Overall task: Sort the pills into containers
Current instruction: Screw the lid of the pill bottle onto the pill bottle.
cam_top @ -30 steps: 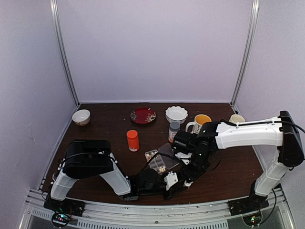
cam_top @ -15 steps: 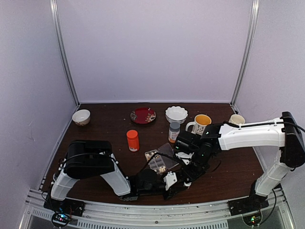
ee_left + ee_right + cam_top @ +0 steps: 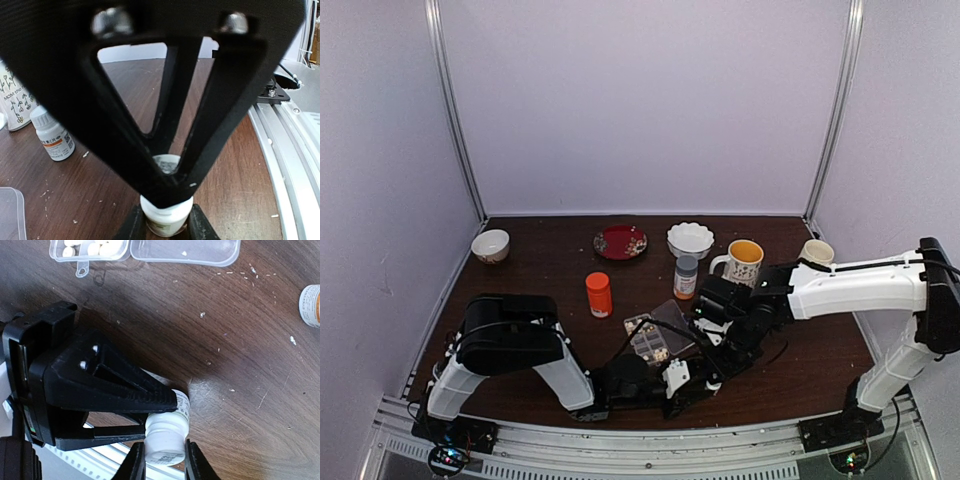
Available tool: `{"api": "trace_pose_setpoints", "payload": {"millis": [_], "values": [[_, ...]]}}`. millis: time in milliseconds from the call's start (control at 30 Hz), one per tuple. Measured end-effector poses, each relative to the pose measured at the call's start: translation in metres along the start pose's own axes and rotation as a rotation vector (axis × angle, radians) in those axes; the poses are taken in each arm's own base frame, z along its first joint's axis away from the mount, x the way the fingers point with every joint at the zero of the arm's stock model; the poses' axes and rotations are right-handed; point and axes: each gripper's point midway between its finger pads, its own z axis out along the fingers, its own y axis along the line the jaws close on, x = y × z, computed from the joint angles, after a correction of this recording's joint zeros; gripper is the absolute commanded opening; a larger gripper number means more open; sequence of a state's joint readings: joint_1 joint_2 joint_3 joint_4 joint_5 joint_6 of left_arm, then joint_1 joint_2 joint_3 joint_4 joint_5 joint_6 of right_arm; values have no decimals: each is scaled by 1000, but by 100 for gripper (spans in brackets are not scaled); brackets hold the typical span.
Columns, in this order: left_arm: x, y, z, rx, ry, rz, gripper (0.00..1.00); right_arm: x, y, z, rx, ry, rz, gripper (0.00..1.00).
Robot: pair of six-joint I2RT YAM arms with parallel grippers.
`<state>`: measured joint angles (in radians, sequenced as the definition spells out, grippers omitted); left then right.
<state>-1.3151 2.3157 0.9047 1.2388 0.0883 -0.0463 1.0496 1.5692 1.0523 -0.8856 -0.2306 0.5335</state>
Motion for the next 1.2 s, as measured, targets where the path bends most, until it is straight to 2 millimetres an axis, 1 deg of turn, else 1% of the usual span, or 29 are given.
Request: {"api": "trace_pose_setpoints", "payload": {"millis": [67, 433, 533, 633, 867, 1000, 1100, 1133, 1200], "values": [[0, 0, 0, 1, -5, 0, 26, 0, 0, 0, -10, -17, 13, 21], [0, -1, 0, 9, -8, 0, 12, -1, 0, -1, -18, -30, 42, 22], [0, -1, 0, 14, -8, 0, 11, -1, 0, -1, -22, -37, 42, 23], [-1, -2, -1, 22, -10, 5, 10, 0, 0, -2, -23, -50, 28, 21], [0, -5, 0, 53, -4, 3, 9, 1, 1, -1, -28, -85, -58, 22], [0, -5, 3, 65, 4, 2, 9, 3, -1, -1, -22, -79, -57, 24], [1, -6, 4, 67, 10, 1, 7, 3, -1, -1, -18, -76, -49, 22], [1, -6, 4, 68, 14, 0, 7, 3, -2, 0, -15, -75, -40, 24], [2, -6, 5, 69, 20, -2, 6, 4, -2, 0, -11, -73, -15, 26]]}}
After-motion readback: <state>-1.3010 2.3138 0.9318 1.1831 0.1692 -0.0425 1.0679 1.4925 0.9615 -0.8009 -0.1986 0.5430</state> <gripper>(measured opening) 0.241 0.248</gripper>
